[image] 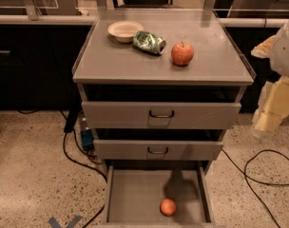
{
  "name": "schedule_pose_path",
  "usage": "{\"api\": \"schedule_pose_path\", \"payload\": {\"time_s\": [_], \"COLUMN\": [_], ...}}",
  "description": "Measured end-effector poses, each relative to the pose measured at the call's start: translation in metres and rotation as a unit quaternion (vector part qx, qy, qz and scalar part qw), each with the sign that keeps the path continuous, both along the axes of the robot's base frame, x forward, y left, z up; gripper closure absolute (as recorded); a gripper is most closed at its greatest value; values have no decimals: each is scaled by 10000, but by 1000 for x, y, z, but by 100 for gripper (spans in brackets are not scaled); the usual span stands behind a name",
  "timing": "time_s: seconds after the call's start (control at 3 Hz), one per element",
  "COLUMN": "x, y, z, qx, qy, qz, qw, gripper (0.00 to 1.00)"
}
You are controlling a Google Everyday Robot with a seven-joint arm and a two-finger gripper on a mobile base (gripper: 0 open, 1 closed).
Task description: Pick orange from bottom drawer and place on counter
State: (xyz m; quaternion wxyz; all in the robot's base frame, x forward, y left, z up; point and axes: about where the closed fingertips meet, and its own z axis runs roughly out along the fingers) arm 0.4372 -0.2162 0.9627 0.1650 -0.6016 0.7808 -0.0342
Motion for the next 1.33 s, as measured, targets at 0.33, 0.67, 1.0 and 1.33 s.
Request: {"api": "schedule_pose_path", "payload": {"time_s": [0.33,0.67,1.0,1.33], "x": [-4,-11,-18,-22], "y": [2,6,14,17], "z": [-35,-102,-157,-210], "qx": [94,277,254,205], "qy": [43,212,387,518], "qz": [71,200,357,386], "qw": [9999,9992,9983,9977], "gripper": [0,0,0,0]}}
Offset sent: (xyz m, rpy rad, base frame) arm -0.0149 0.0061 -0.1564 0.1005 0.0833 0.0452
